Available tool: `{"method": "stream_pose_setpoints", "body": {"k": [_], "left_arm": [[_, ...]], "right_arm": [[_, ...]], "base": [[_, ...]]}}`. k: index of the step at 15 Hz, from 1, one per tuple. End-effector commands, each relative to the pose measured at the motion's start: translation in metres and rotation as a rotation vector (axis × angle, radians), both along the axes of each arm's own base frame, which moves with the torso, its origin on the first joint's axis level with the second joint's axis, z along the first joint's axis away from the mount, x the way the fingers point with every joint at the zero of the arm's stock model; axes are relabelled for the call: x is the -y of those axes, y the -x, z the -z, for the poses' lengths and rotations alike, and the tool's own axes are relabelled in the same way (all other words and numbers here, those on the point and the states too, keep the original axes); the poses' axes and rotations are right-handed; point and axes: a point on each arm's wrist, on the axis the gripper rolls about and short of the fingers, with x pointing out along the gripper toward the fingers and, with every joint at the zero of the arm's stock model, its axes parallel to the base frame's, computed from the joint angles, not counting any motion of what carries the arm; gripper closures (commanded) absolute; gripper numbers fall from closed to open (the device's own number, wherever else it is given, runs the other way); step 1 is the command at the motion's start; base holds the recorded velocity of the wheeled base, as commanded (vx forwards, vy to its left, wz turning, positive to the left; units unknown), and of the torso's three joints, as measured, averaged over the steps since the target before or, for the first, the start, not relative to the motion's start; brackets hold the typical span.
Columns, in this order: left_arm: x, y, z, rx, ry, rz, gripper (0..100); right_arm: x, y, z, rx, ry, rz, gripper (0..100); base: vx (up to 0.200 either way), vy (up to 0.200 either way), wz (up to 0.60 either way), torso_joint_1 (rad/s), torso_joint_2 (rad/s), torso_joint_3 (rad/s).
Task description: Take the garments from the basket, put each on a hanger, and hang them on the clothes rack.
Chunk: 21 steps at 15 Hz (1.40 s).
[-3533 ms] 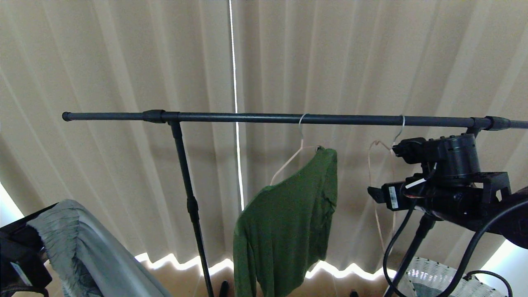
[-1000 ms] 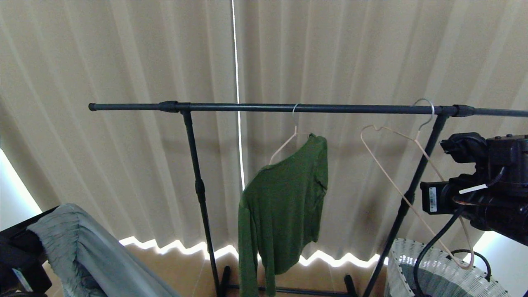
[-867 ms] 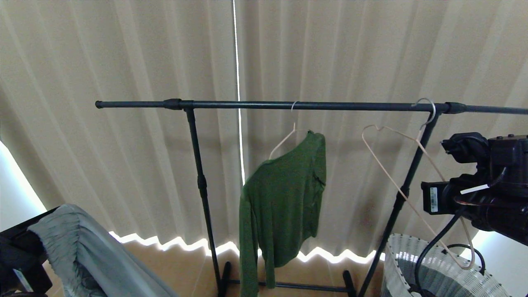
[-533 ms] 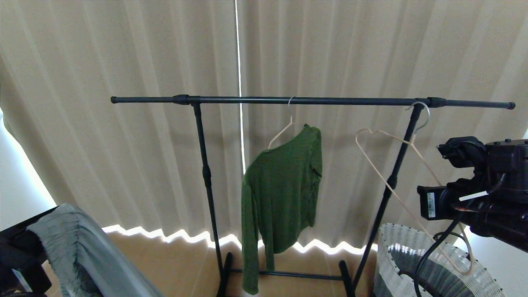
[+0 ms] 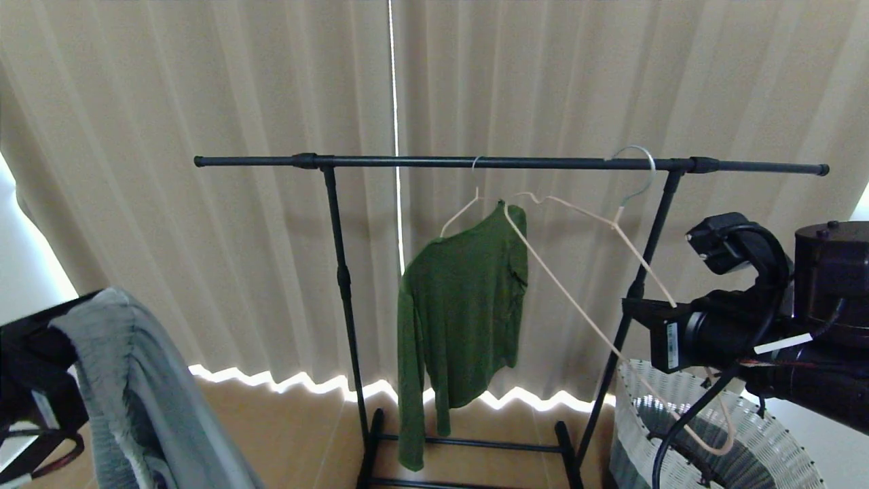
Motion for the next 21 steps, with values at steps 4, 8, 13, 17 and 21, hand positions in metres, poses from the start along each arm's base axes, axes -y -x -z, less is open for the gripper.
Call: {"method": "stream_pose_setpoints", "body": {"k": [4,8,13,17,21], "left_arm": [[0.025,-0.080,-0.064,-0.117,0.011,-0.055,100],[0.050,-0.120,-0.090,-0.251,0.168,-0.140,100],[0.065,-0.177,-0.081,-0.253,0.219,-0.368,100],[0.068,-0.179,-0.082,-0.243,0.226,-0.362,100],[0.075,-0.175,-0.084,-0.235,0.230,-0.336,100]], "right_arm": [[-0.048,0.028,-0.014,-0.027,-0.161,-0.284,100],[-0.070,0.050,-0.019,-0.066,-0.230,-0.441,100],[-0.088,0.084,-0.027,-0.070,-0.262,-0.603,100],[-0.092,0.088,-0.028,-0.084,-0.270,-0.658,100],[-0.114,0.075,-0.022,-0.106,-0.247,-0.649,100]], "base": [[0.000,0.000,0.00,0.000,0.00,0.000],[0.000,0.000,0.00,0.000,0.00,0.000],[0.000,0.000,0.00,0.000,0.00,0.000],[0.000,0.000,0.00,0.000,0.00,0.000],[0.000,0.000,0.00,0.000,0.00,0.000]]}}
